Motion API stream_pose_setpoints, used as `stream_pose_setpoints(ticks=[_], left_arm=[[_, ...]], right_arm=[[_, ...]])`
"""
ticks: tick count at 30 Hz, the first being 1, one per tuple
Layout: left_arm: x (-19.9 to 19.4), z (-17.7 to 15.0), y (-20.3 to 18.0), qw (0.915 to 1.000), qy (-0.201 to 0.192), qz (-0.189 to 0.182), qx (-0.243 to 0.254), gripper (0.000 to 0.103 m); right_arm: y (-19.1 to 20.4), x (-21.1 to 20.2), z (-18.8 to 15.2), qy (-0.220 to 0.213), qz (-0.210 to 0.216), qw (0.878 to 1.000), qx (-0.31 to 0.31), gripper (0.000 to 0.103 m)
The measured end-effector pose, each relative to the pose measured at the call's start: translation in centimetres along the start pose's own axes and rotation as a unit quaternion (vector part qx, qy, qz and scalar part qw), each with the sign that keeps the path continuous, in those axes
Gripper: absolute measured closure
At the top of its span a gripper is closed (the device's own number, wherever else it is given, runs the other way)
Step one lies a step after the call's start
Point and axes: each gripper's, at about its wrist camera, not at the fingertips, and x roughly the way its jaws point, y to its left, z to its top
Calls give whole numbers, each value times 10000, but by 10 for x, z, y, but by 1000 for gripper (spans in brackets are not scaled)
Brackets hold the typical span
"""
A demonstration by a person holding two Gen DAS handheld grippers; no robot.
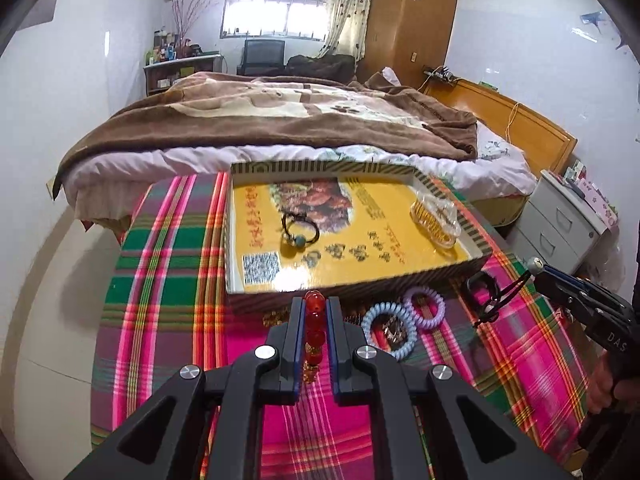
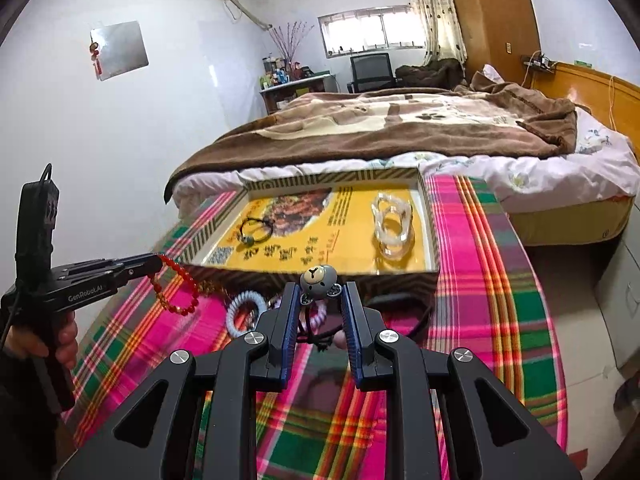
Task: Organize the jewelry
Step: 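Carry the red bracelet and the keychain over the yellow box with both grippers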
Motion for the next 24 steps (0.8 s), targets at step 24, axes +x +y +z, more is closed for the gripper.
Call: stream_pose_setpoints(ticks=[24], left_arm=[[64,109,13,9996,-106,-245,-36,93]], right_arm=[[-5,105,105,240,-11,9996,-130,81]])
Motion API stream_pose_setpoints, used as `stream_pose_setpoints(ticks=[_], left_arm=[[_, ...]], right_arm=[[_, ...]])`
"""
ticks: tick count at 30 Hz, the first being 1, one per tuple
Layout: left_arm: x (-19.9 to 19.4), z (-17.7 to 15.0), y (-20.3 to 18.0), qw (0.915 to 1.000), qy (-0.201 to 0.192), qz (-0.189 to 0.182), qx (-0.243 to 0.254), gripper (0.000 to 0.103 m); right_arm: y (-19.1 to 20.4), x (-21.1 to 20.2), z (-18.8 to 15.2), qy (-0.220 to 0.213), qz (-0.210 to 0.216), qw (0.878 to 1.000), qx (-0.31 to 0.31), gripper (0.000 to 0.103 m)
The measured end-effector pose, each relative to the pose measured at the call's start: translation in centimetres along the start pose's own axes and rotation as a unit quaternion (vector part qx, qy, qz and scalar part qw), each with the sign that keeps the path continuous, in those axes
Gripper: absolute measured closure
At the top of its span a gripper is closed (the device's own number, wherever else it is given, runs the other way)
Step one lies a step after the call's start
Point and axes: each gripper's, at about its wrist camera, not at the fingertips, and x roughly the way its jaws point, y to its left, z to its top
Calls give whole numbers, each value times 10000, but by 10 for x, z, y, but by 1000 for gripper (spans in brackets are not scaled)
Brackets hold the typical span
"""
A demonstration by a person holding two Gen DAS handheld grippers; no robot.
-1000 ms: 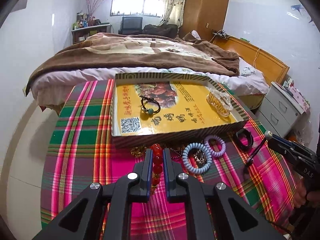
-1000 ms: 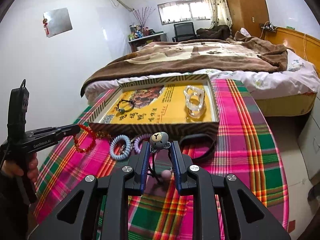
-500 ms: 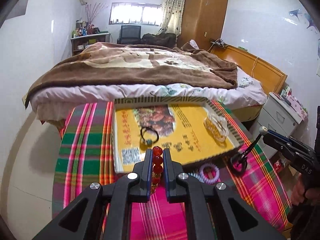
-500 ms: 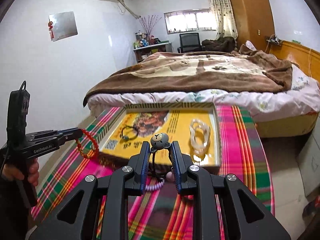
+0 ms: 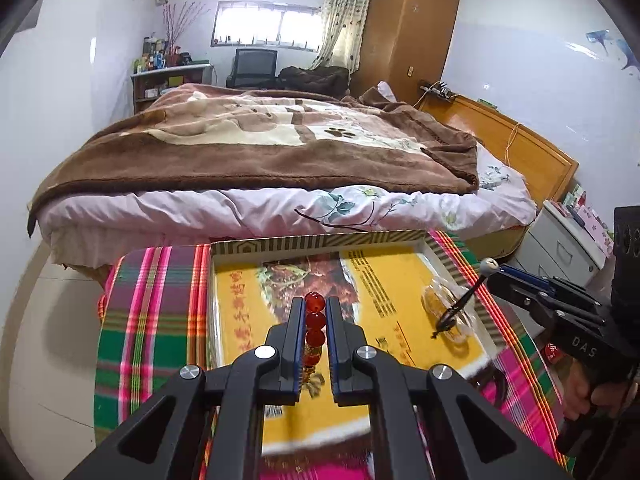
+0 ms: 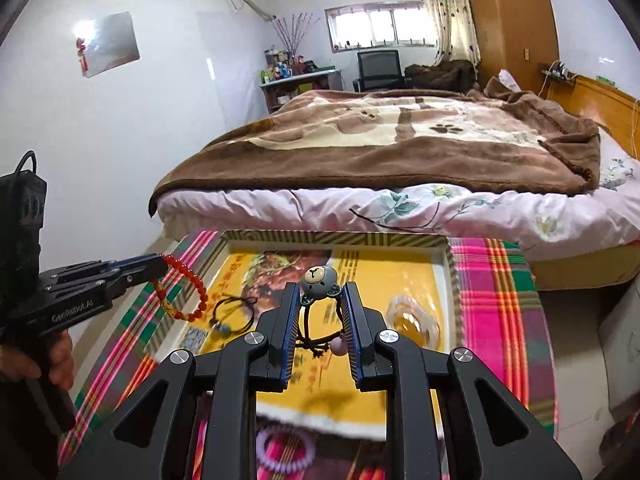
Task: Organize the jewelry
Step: 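Carry the red bracelet and the keychain over the yellow box with both grippers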
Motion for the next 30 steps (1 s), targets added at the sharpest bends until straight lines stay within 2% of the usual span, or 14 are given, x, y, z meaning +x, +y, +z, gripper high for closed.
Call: stream_pose_setpoints(ticks=[8,13,18,21,26,30], left_arm=[[56,22,16,9993,236,-80,-262,93],[89,25,25,9983,468,66,-341,93],[105,24,25,9977,573,324,-172,93],[111,23,26,9968,658,437,-138,93],[119,21,29,9946,725,733,-87,93],[123,18,35,9937,802,757,-175,93]], right_arm=[[-14,57,22,402,36,9986,349,81],[-23,89,27,670,-69,9963,527,81],[-25,100,26,761,-217,9959,434,81],[-24,106,25,864,-443,9949,267,81],[-27,119,24,1042,-471,9930,297,81],[-26,129,25,1118,-520,9919,312,80]])
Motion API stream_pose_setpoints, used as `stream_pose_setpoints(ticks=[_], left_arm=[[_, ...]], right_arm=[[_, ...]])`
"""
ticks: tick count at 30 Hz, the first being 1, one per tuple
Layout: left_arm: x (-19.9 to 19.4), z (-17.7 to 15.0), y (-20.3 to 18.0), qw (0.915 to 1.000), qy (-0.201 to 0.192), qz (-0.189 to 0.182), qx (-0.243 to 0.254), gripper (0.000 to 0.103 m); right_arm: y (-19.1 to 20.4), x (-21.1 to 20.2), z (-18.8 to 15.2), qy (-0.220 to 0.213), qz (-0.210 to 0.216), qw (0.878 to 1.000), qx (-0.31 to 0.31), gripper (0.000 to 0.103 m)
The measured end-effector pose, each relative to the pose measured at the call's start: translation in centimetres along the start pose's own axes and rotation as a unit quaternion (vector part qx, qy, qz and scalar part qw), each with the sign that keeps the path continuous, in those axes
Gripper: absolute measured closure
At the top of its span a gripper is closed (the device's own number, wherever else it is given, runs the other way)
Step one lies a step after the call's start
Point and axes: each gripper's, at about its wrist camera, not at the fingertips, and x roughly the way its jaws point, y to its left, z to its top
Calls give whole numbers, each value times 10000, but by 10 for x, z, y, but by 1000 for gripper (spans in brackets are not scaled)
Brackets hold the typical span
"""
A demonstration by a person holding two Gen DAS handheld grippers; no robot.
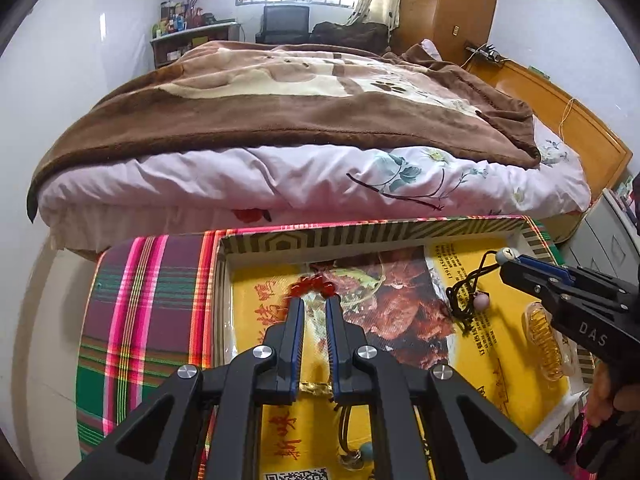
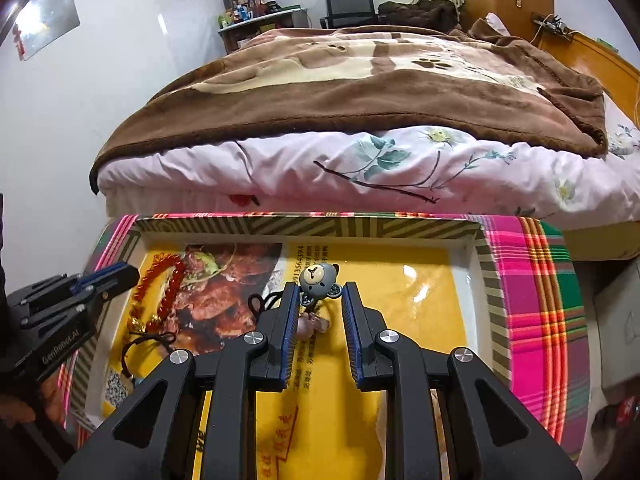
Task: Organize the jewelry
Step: 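Carry the red bracelet and the keychain over the yellow box with both grippers, then open the left gripper to drop the red bracelet while the right gripper releases the keychain in the box, then withdraw both grippers from the box, moving the right gripper toward the coiled hair ties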
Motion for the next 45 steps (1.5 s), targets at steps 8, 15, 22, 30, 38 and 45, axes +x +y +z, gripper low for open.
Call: stream_pose_setpoints(ticks=[8,15,22,30,38,45], left_arm=[[3,-5,3,10000,73,-5,-25,78],[2,-8,4,9999,99,-33,-52,64],[-5,-12,3,10000,52,-26,12,57],[-38,-23,-5,9994,-269,182,110,48],[-86,-48,-14,9982,-569,153,143,43],[-118,-73,-19,9970,-774,73,61,31]], right_arm=[[0,14,4,183,54,9997,149,80],[0,24,5,303,7,9993,230,73],[3,25,5,301,22,9993,239,59],[6,-4,0,5,29,9996,278,58],[16,-45,-20,-252,113,9994,201,57],[29,-78,-45,-454,233,9987,-4,57]])
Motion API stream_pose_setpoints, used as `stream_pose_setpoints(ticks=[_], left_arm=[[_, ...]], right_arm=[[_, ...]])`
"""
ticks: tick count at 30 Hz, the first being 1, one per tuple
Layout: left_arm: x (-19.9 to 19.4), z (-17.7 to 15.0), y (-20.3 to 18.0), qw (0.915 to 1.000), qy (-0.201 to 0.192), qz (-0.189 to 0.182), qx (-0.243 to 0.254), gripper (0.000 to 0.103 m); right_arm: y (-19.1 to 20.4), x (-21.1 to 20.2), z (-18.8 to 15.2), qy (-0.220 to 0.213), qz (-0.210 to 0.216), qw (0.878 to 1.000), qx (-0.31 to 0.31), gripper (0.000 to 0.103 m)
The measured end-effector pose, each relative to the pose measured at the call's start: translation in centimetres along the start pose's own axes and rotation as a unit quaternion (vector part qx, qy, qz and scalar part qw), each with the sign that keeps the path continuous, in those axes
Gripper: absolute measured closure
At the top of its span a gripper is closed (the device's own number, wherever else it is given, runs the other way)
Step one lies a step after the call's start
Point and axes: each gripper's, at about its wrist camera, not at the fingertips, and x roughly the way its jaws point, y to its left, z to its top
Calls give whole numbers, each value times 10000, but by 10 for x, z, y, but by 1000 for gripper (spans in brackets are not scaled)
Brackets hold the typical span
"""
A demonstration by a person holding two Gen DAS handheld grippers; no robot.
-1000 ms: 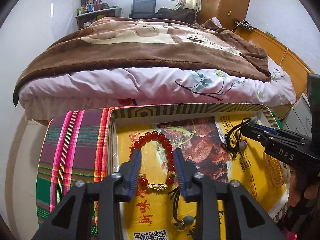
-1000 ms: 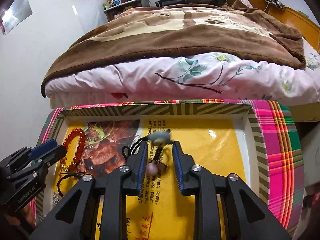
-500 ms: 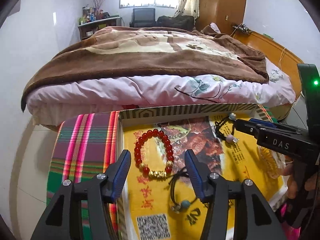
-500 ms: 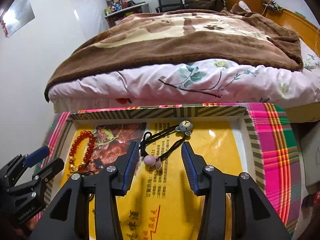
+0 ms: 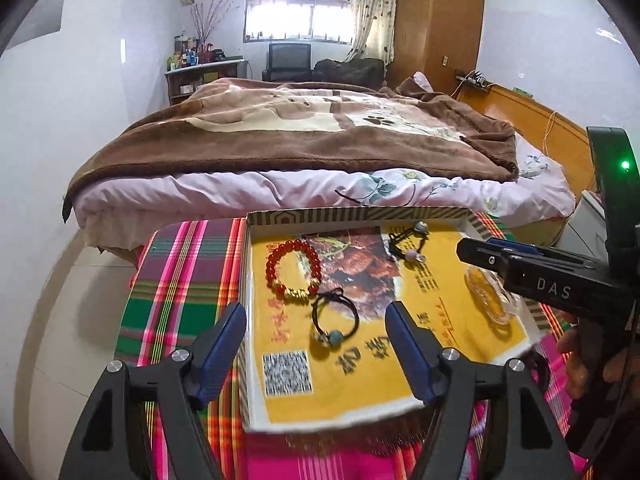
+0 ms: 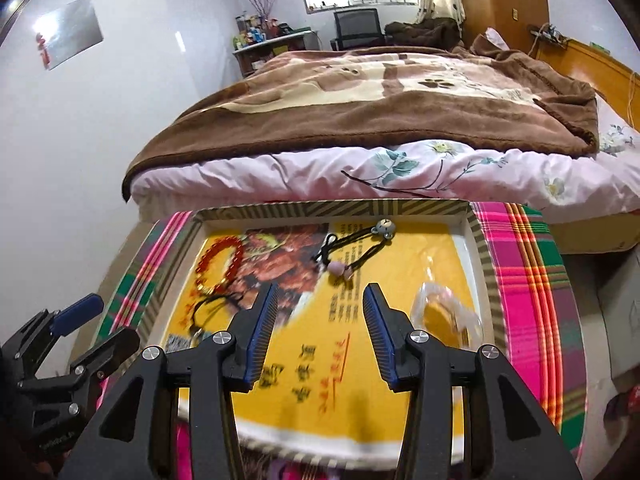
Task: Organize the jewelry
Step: 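Withdraw both grippers from the box, moving the right gripper toward the coiled hair ties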
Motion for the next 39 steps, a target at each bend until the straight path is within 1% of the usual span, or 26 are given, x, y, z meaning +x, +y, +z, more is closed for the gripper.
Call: stream_pose_setpoints(ticks=[9,12,14,18,20,22,26,27,28,29,32,36,39], left_arm=[[-45,-29,-8,9997,-249,62,45,31],[-57,-42,-6,9996,-274,-65,-47,28],[-62,-52,-2,9995,-268,-100,-130,27],[-69,-73,5,9992,-218,-207,-277,26],[-70,-85,10,9990,-168,-258,-339,26],[-69,-100,15,9987,-90,-296,-417,25],[-65,-122,24,9973,108,-371,-616,25],[-64,-126,26,9971,145,-365,-658,25],[-64,-131,28,9968,182,-374,-683,25],[-64,-134,30,9967,211,-373,-696,25],[-64,-141,34,9966,285,-323,-707,25],[-65,-142,38,9963,268,-343,-738,25],[-63,-141,37,9962,279,-373,-729,25]], right_arm=[[-4,-41,-40,-200,125,9997,57,57],[-11,-53,-56,-217,117,9997,90,57],[-17,-60,-69,-192,82,9997,95,57],[-30,-68,-93,-144,-127,9998,51,57],[-34,-67,-105,-71,-190,9998,30,57],[-33,-62,-115,70,-114,9999,-87,57],[-13,-49,-123,237,16,9984,-515,57],[-9,-46,-124,253,17,9979,-590,57],[-4,-40,-124,280,-94,9972,-684,57],[-2,-37,-126,292,-189,9968,-725,57],[-1,-23,-124,485,-248,9960,-714,57],[-1,-10,-121,613,-393,9946,-742,57],[2,-2,-119,745,-476,9921,-894,57]])
